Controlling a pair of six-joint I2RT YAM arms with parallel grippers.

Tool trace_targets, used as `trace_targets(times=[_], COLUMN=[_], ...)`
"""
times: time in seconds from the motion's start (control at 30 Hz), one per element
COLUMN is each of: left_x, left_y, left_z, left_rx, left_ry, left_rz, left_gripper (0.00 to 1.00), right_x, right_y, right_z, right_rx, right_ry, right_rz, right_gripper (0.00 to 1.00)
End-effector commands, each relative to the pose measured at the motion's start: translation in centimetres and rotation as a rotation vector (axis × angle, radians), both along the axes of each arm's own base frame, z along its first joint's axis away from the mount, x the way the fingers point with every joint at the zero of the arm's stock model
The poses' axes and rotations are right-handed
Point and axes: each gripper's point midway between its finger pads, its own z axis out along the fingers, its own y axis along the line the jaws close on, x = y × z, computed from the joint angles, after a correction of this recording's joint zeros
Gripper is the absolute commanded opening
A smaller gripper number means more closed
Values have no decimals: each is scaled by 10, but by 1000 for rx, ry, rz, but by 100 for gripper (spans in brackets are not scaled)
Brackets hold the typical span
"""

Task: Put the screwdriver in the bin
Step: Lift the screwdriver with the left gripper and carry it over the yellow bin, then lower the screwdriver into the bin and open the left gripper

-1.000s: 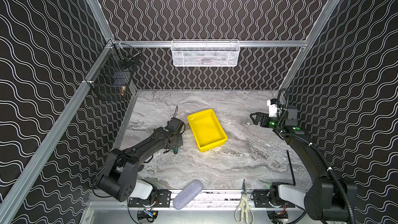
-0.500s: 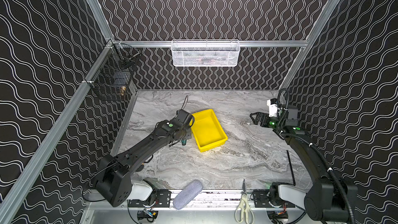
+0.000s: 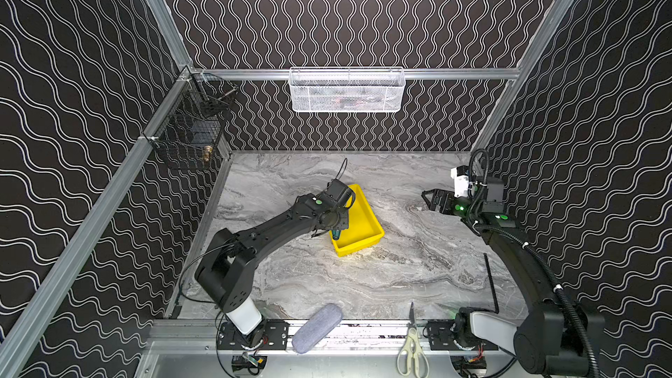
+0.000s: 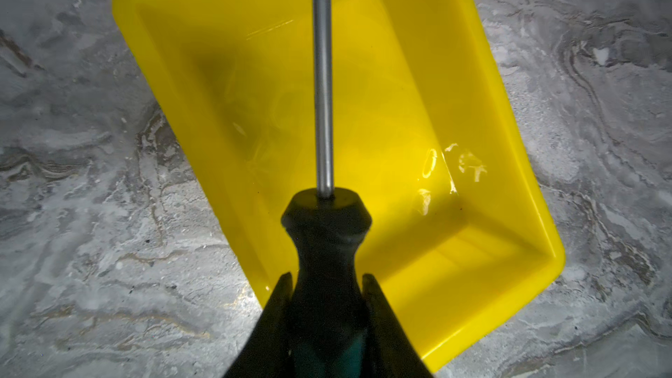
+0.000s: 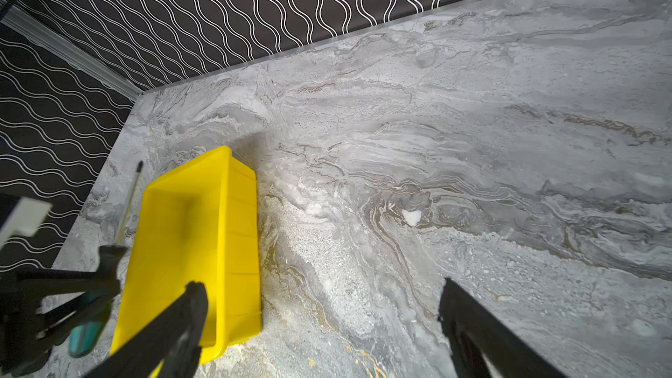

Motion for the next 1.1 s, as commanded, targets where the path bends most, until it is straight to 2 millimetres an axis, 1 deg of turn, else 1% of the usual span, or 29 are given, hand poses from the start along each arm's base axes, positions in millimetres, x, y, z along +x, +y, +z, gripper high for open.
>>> trace_targets(times=[0.0, 0.17, 0.43, 0.6, 0.7, 0.83, 0.93, 1.07], left_x=[5, 7, 18, 24, 26, 26, 26, 27], left_y=[-12, -20, -31, -37, -39, -38, -39, -37], left_z=[-4, -20, -38, -53, -59, -61, -61, -60], left_rx=[-30, -26, -18, -14, -13, -18, -19, -13], left_ry=[-9, 12, 13, 21, 28, 20, 25, 15], left_rz=[-6, -21, -29, -35, -34, -24, -29, -24], left_gripper=[7, 10, 14, 18, 25, 35, 44, 53], right_x=[2, 2, 2, 1, 1, 2, 2, 3], right_y=[2, 2, 2, 2, 4, 2, 4, 2], right_z=[1, 1, -1, -1, 0, -1, -2, -3], right_rx=[3, 1, 9, 2, 14, 6, 16, 9], right_ry=[-3, 2, 2, 3, 2, 2, 7, 5], right_rz=[7, 9, 10, 8, 18, 8, 22, 9], right_gripper=[99, 99, 99, 99, 99, 99, 99, 99])
